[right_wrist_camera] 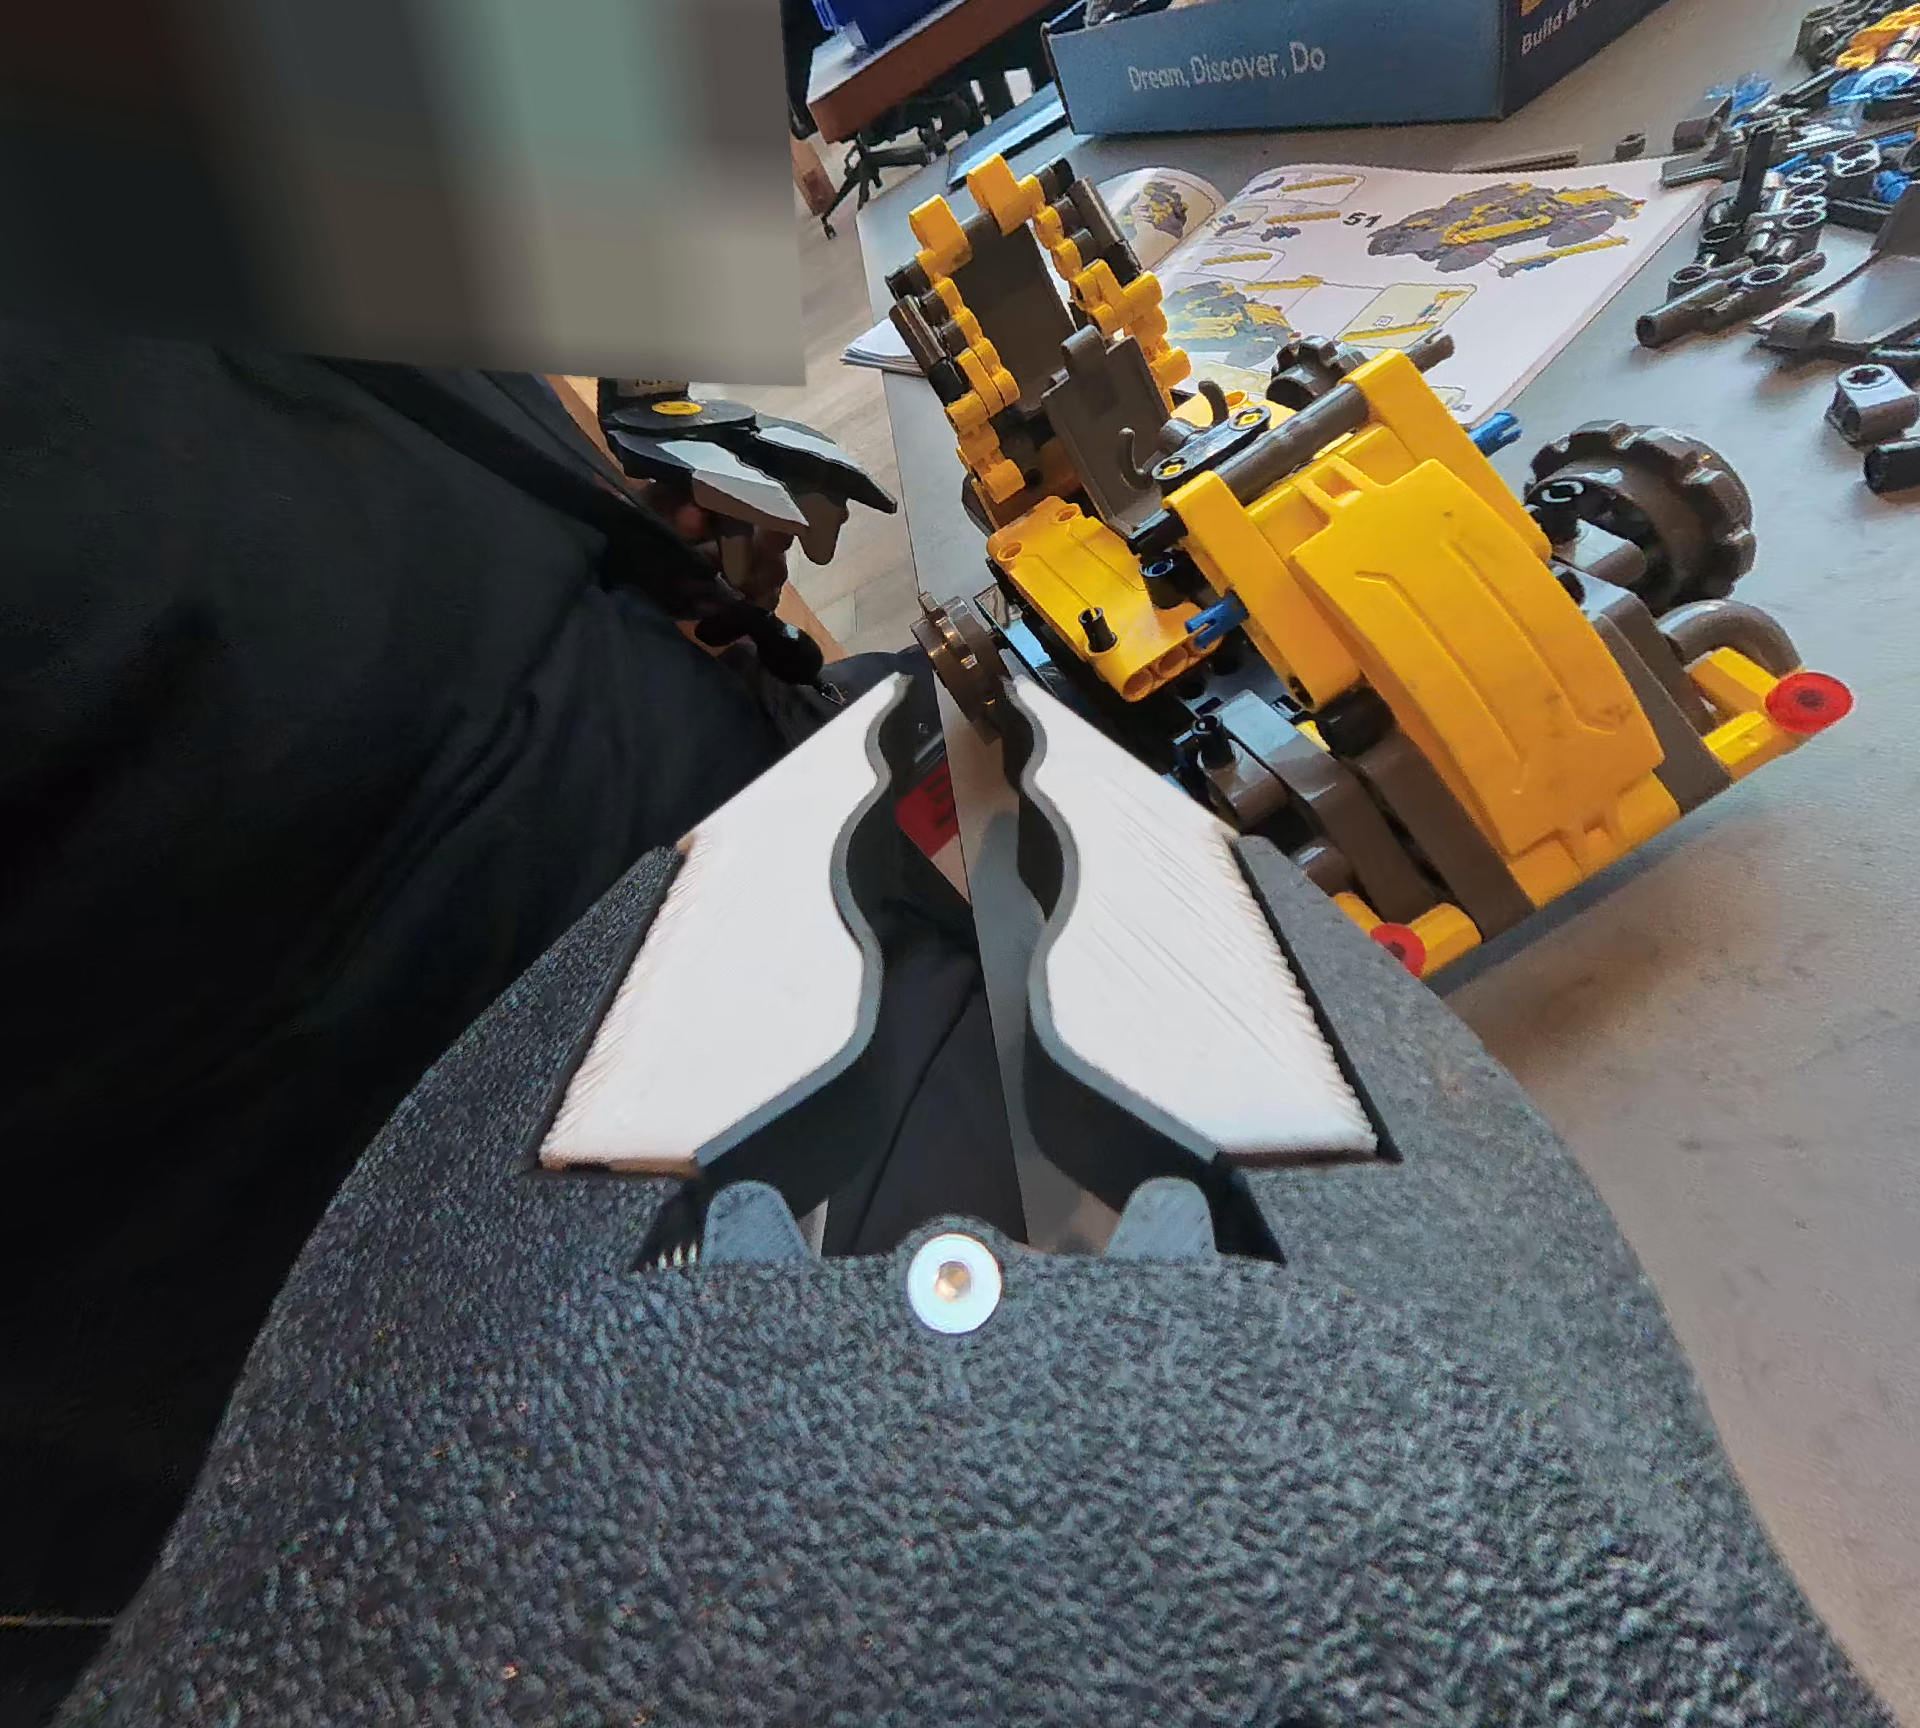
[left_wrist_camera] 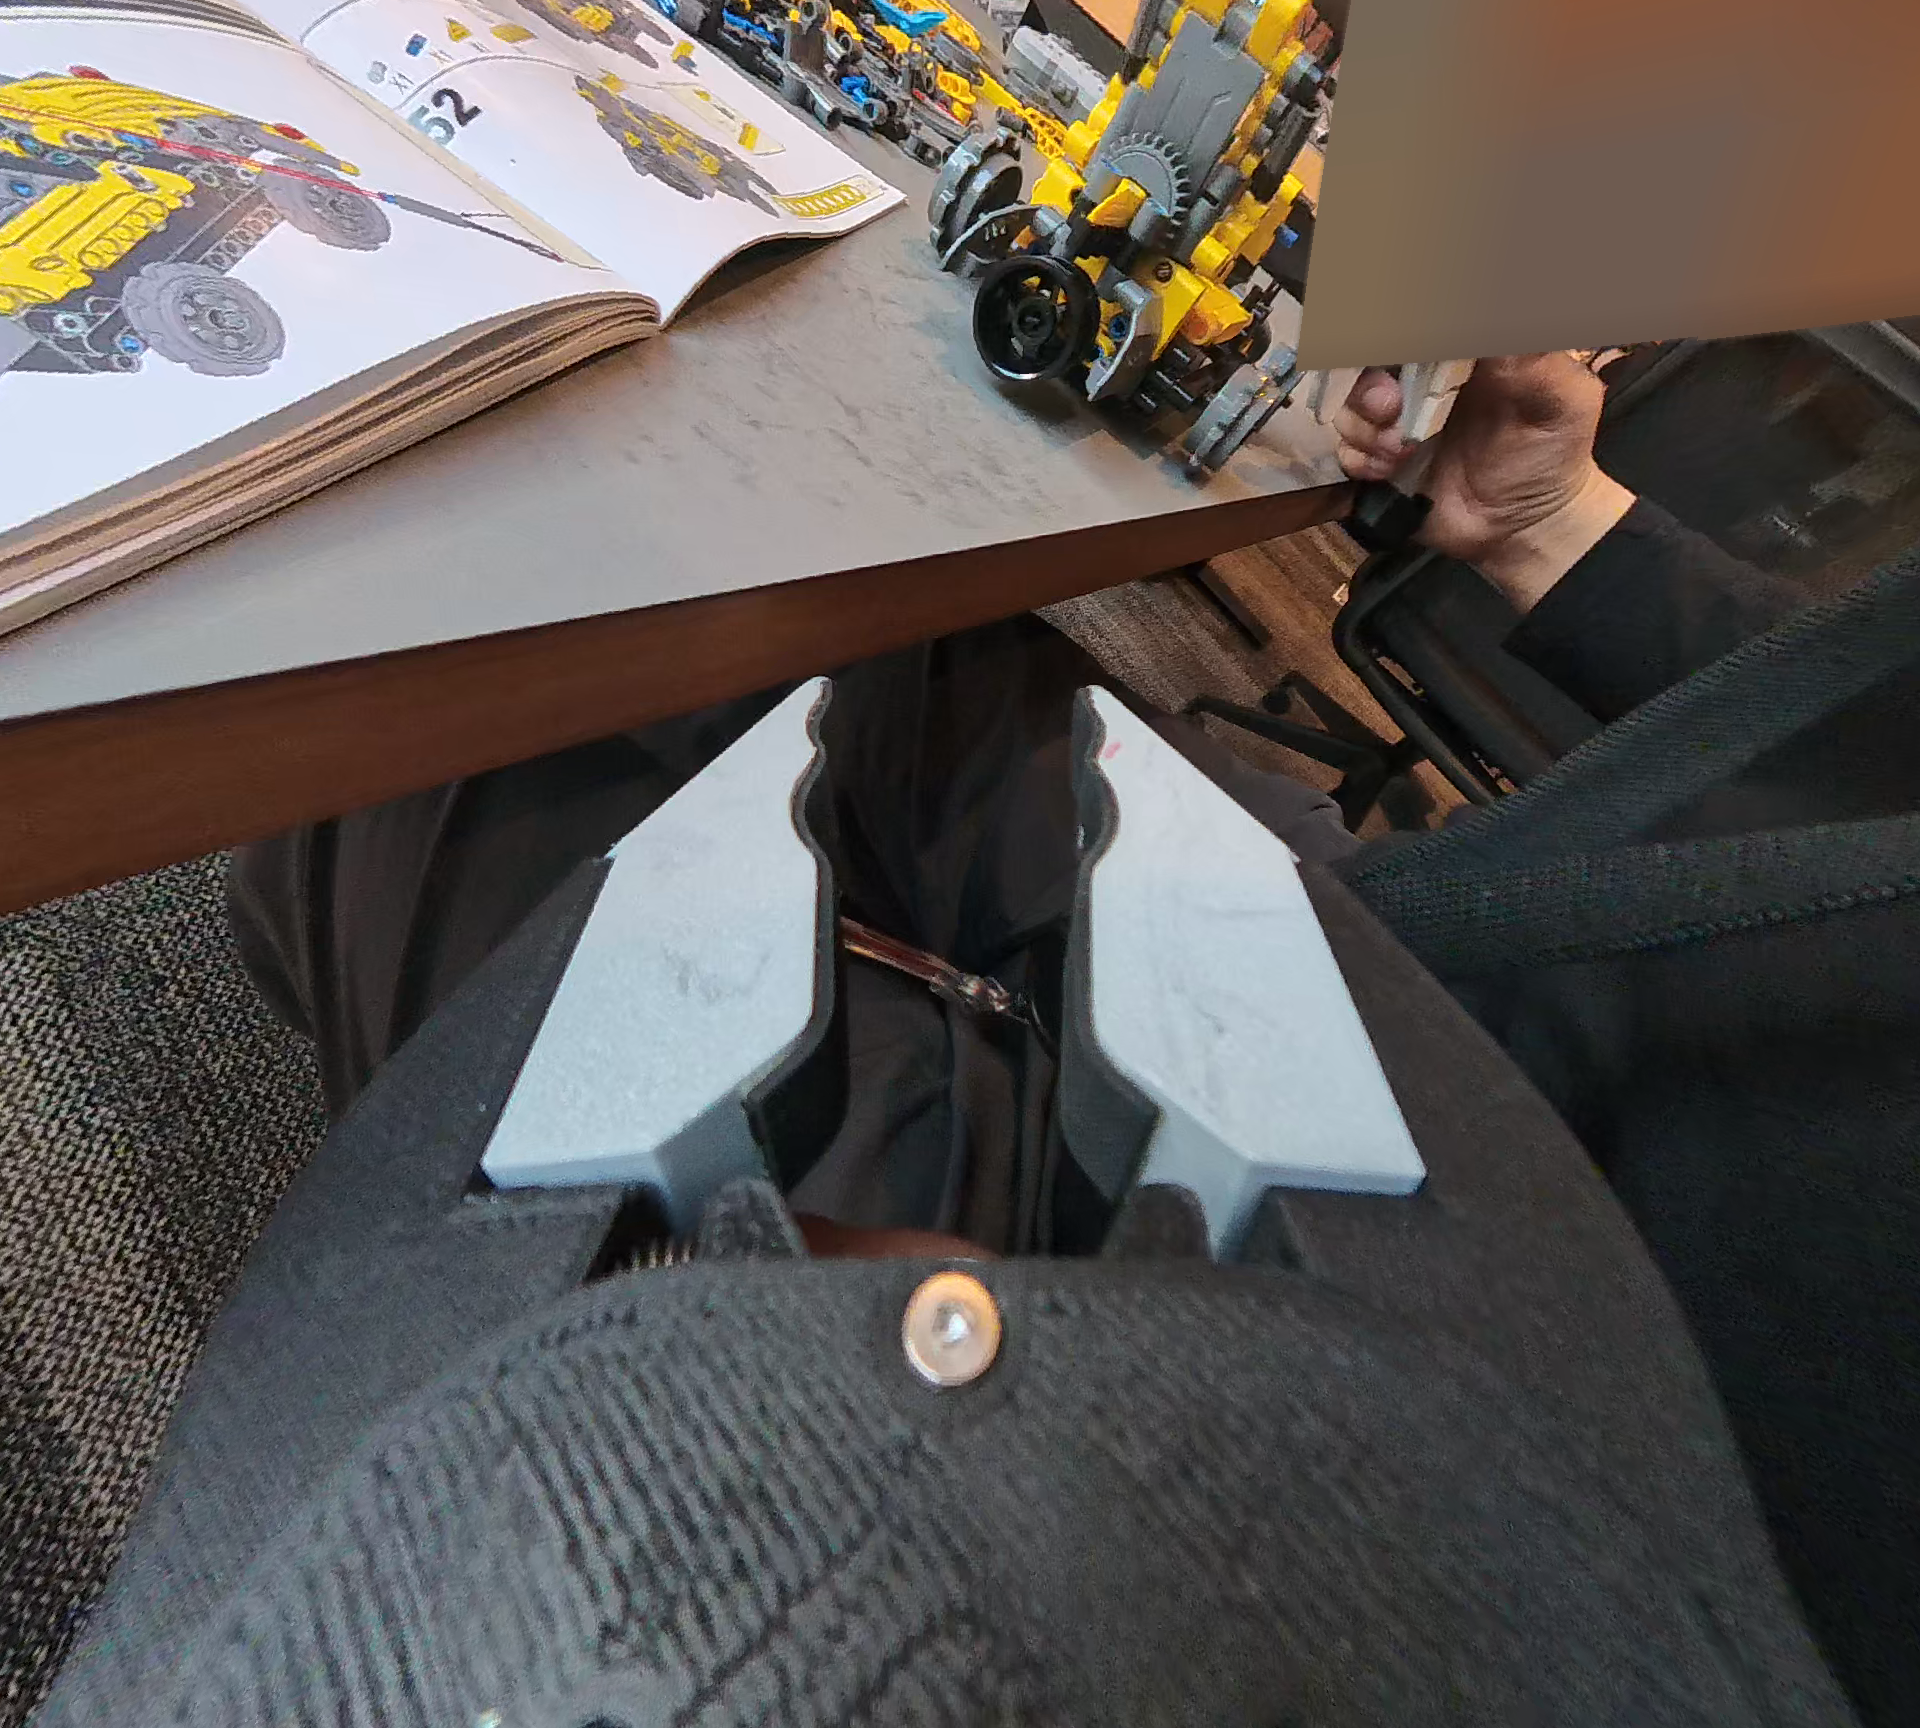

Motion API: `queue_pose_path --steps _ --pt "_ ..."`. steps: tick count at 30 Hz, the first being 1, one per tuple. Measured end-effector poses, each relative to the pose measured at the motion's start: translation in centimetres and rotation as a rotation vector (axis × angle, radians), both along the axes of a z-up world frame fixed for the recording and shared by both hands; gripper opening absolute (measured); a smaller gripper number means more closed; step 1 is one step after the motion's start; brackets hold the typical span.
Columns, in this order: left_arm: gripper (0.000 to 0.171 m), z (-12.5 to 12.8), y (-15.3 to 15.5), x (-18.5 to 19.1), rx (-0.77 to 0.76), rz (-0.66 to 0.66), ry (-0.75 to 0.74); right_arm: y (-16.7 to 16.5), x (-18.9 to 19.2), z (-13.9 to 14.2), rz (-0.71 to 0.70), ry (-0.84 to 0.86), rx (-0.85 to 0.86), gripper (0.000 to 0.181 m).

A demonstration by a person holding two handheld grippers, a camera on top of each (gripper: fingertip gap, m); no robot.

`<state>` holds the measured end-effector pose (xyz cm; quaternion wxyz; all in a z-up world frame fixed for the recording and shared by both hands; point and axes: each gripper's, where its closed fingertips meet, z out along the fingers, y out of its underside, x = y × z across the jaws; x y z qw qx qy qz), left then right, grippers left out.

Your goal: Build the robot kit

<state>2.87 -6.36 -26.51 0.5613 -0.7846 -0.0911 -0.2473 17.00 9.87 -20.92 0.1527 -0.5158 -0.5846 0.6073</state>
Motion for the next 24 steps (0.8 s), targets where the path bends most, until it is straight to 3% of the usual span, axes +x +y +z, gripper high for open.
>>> queue_pose_path --steps 24 --pt "0.041 0.4 -0.22 -0.48 0.004 0.026 0.013 0.46 -0.16 0.36 -0.029 0.021 -0.007 0.01"
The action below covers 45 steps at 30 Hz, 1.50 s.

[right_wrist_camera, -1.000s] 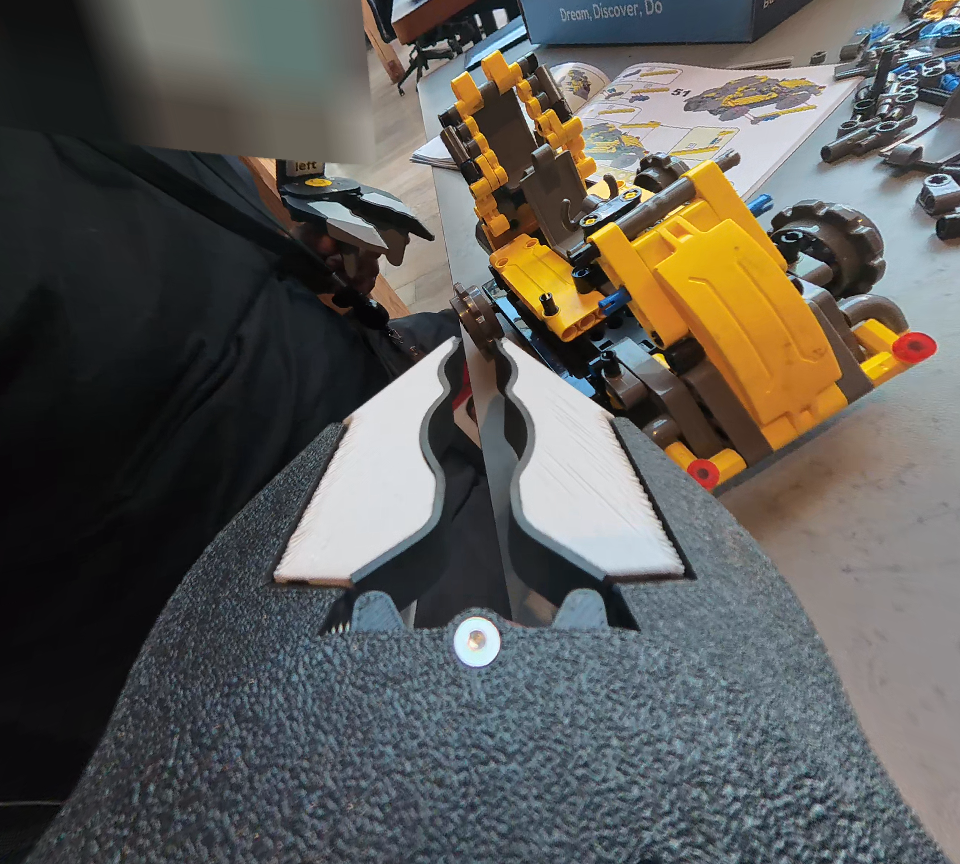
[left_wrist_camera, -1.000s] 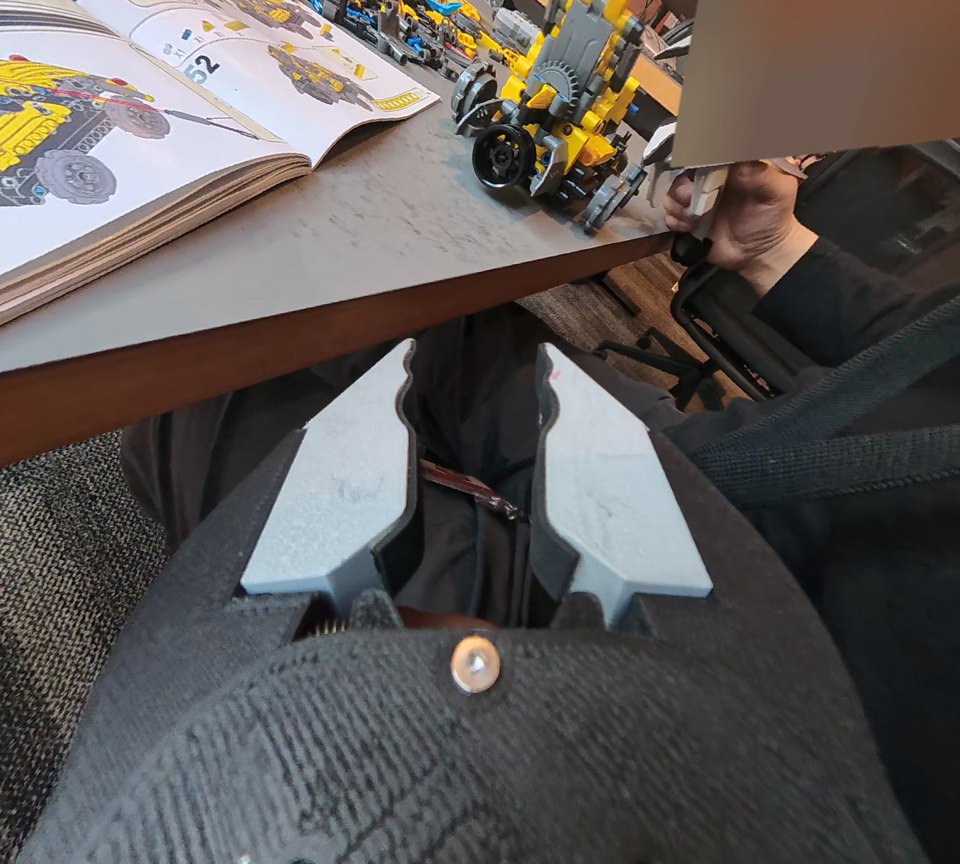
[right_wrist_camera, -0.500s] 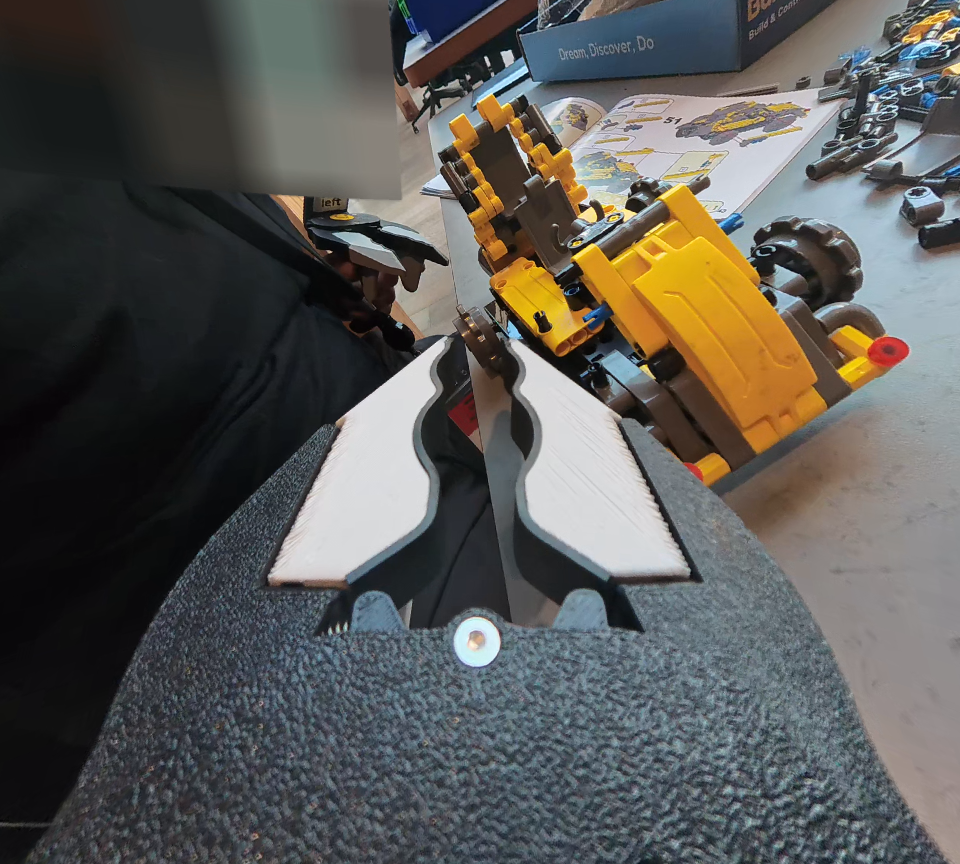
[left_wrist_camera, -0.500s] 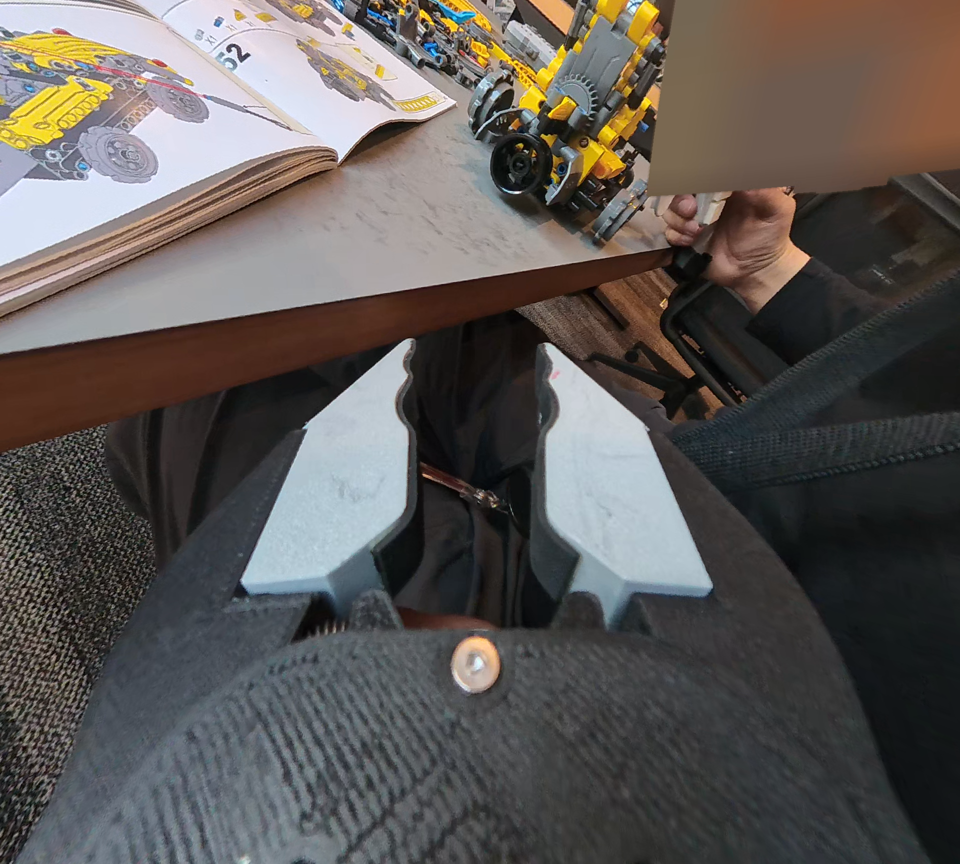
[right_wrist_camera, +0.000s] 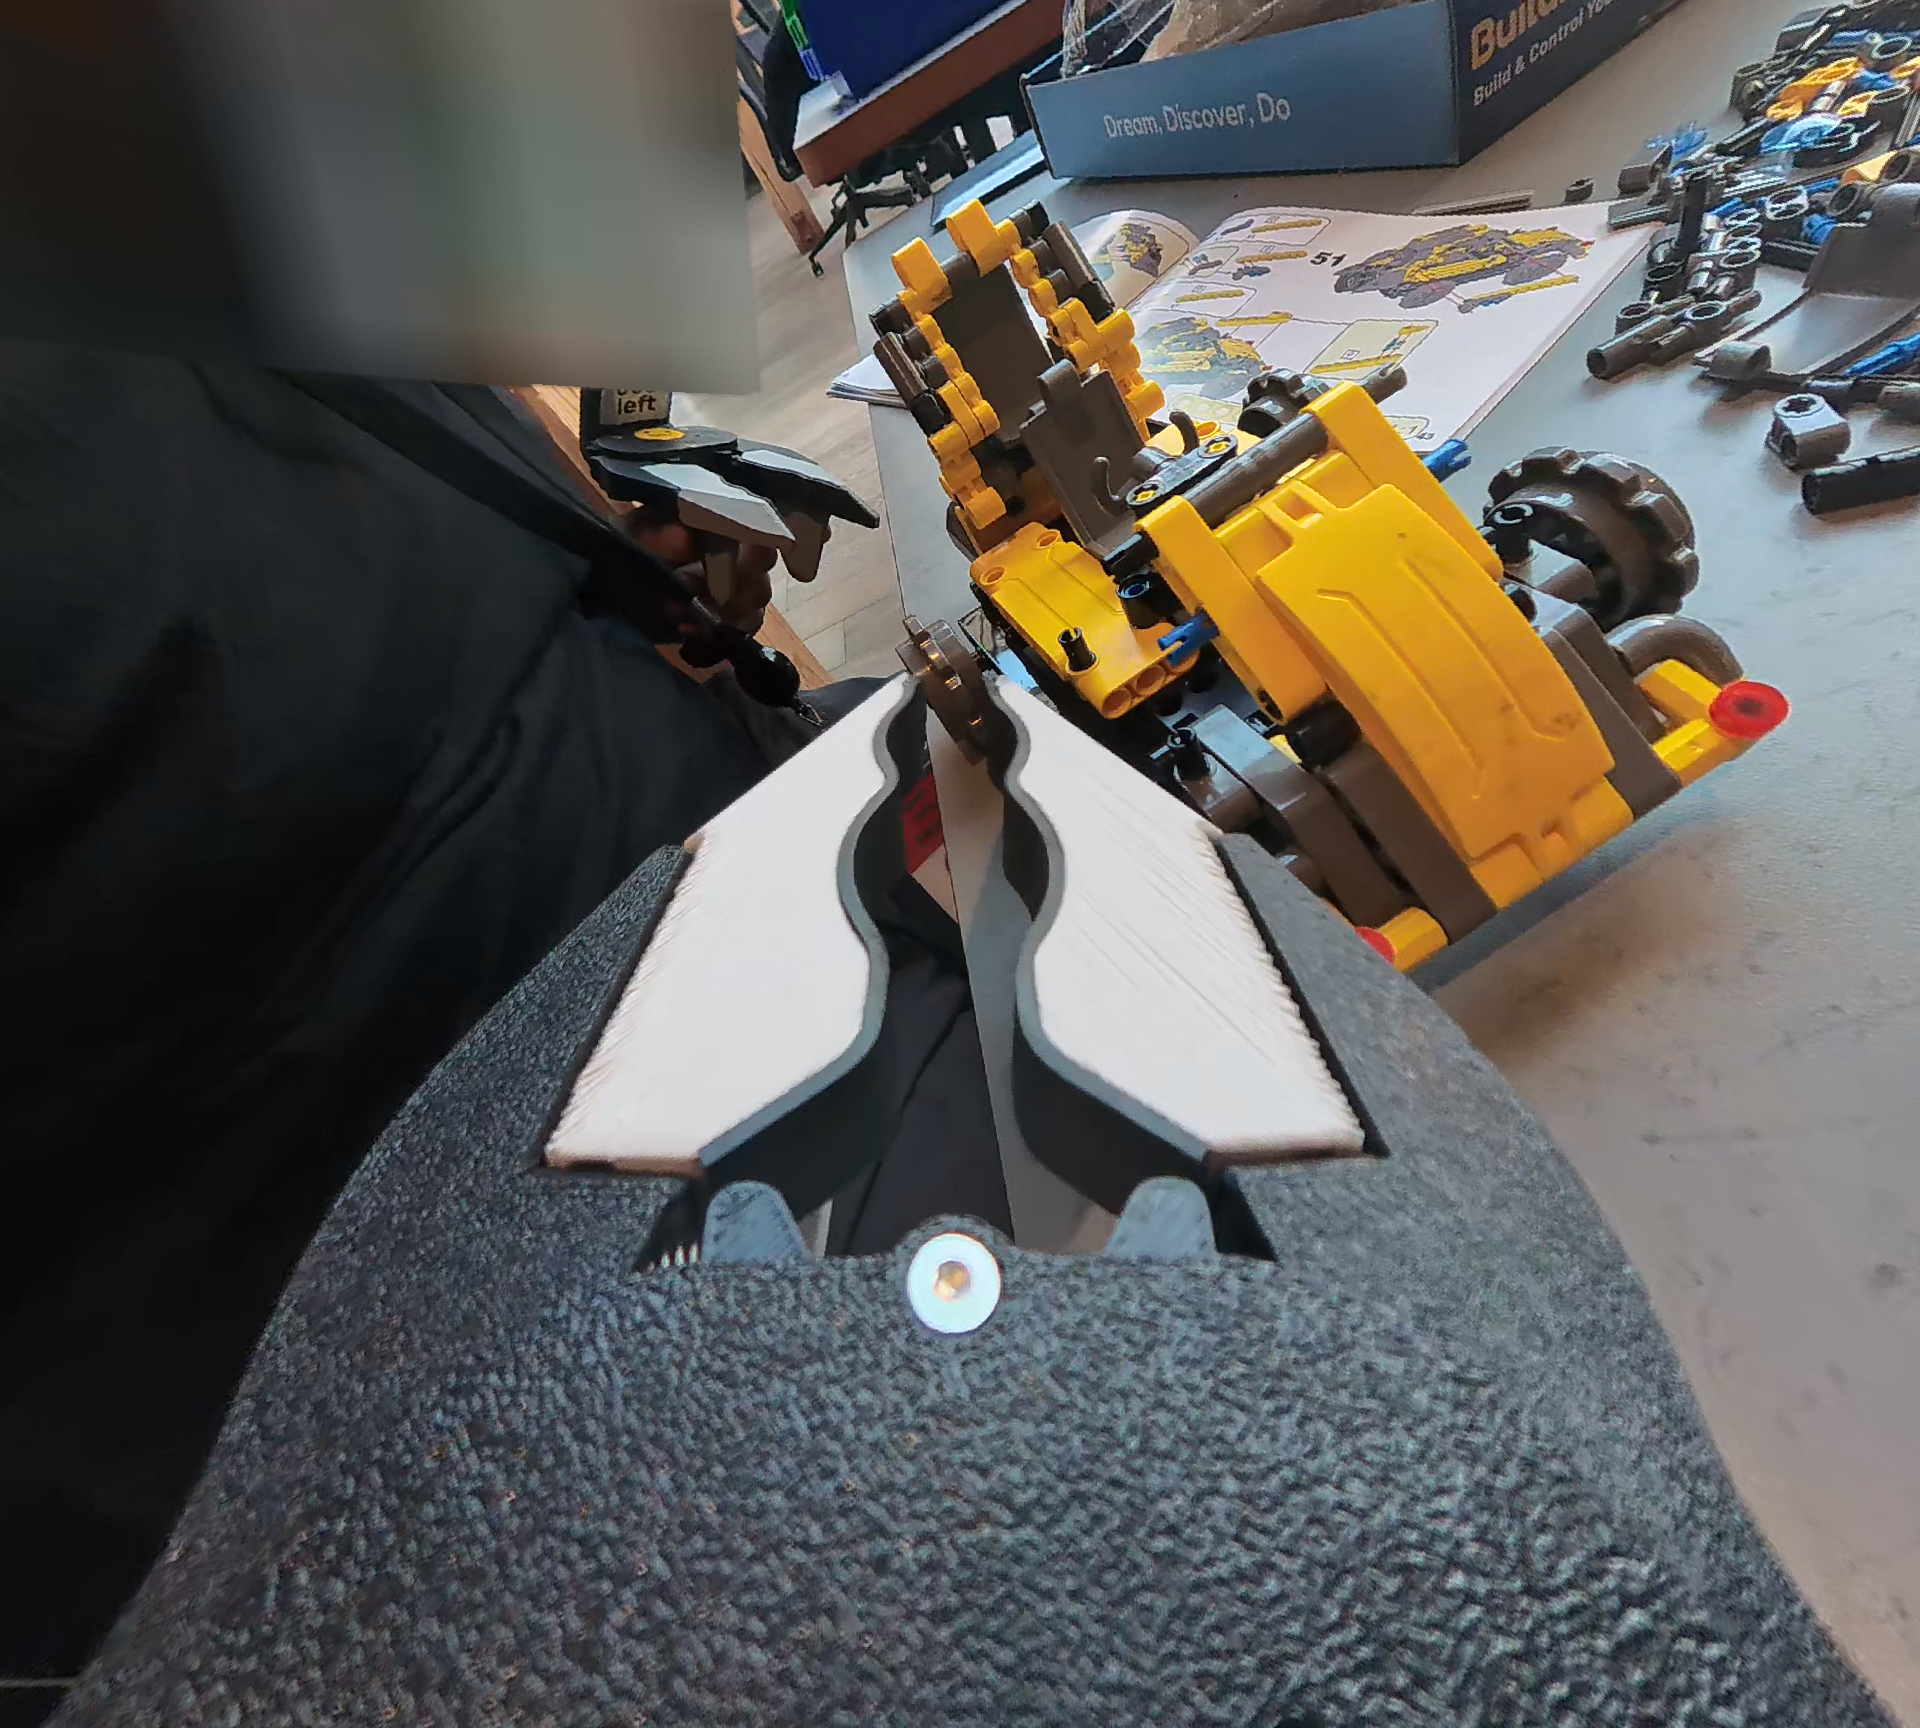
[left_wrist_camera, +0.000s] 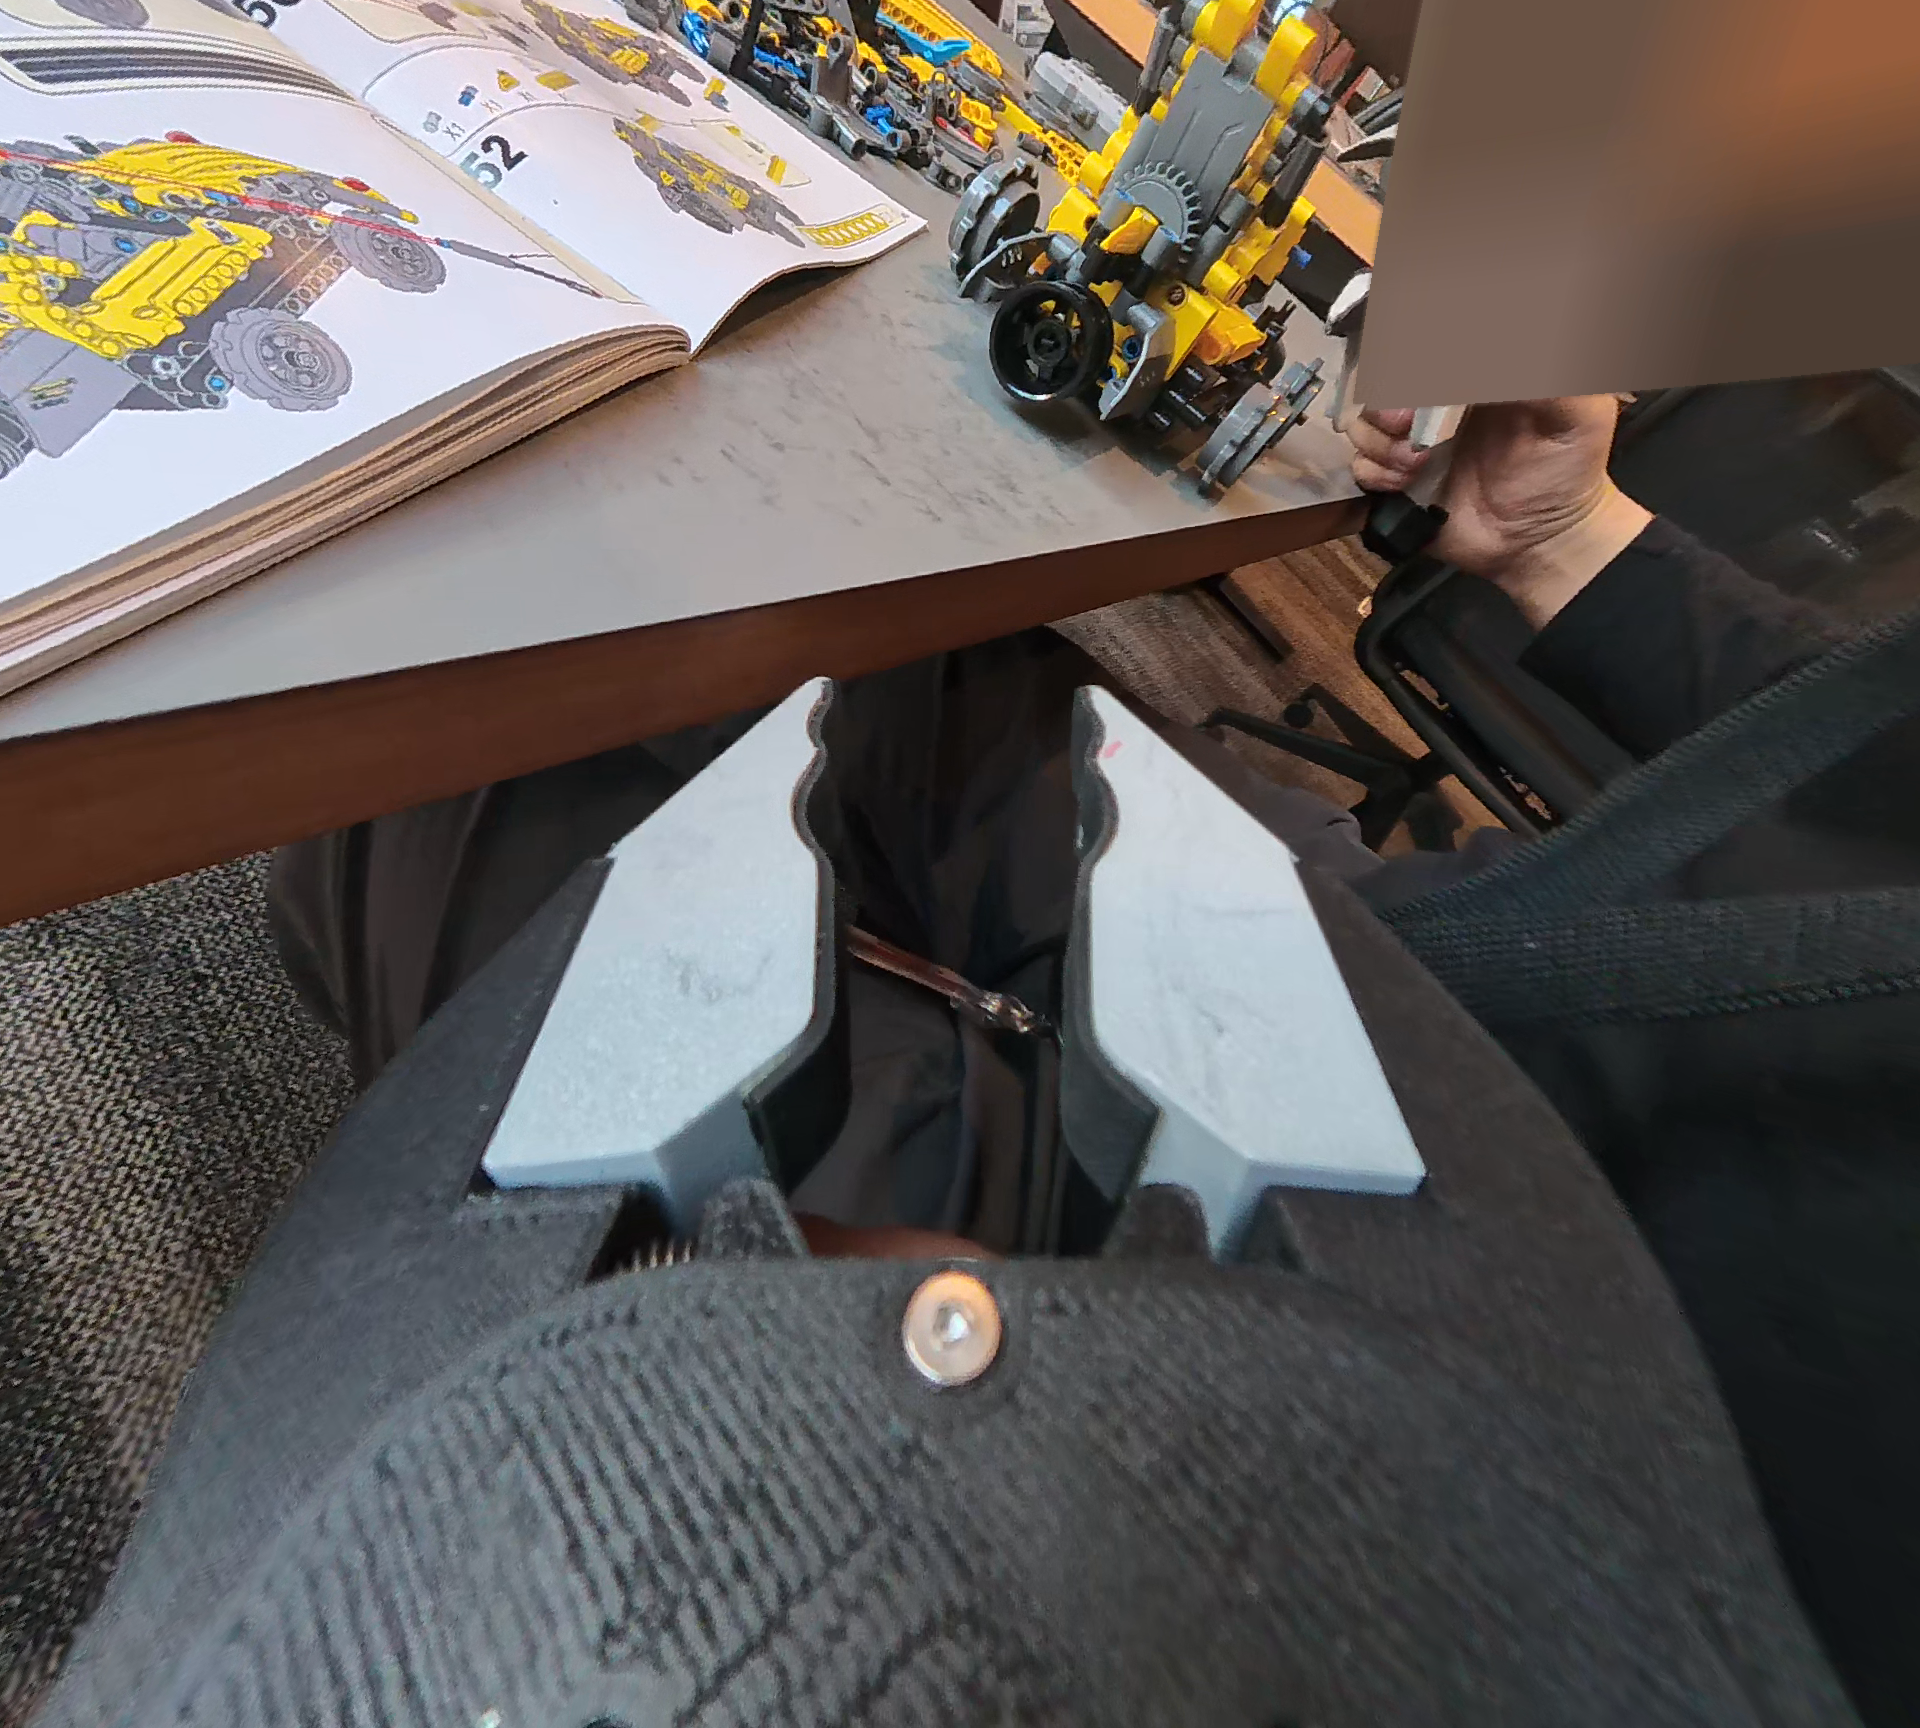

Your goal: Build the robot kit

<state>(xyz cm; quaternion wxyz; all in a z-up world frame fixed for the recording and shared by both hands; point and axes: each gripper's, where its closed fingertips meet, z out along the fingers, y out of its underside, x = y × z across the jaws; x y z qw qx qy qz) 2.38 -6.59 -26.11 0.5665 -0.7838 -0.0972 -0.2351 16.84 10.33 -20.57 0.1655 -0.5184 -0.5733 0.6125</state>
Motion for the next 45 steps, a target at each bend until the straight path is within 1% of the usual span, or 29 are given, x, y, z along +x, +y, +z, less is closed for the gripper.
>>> queue_pose_path --steps 7,11,16,19,26,31,36,45 --pt "0.041 0.4 -0.1 0.2 0.007 0.001 0.064 -0.2 0.0 0.1 -0.009 0.028 0.048 0.01" --pt "0.042 0.5 0.1 0.7 0.003 -0.005 0.113 -1.4 -0.1 0.1 0.036 0.041 0.07 0.012" --pt "0.042 0.8 0.5 1.9 0.004 -0.029 0.168 -2.7 0.3 -0.5 0.093 0.036 0.13 0.013" --pt "0.041 0.7 0.8 2.5 0.001 -0.031 0.217 -2.9 0.5 -0.3 0.105 0.052 0.137 0.013" --pt "0.041 0.3 1.2 3.1 -0.003 -0.046 0.246 -3.1 0.5 -0.9 0.103 0.042 0.19 0.012" --pt "0.04 0.1 1.2 2.7 -0.002 -0.053 0.225 -2.7 0.3 -0.6 0.086 0.044 0.156 0.012" --pt "0.04 0.4 0.7 2.4 0.015 -0.056 0.25 -2.2 -0.1 -0.7 0.062 0.024 0.139 0.011" --pt "0.04 0.9 0.2 0.7 0.03 -0.014 0.138 -1.1 -0.6 -0.4 0.022 -0.009 0.049 0.012"
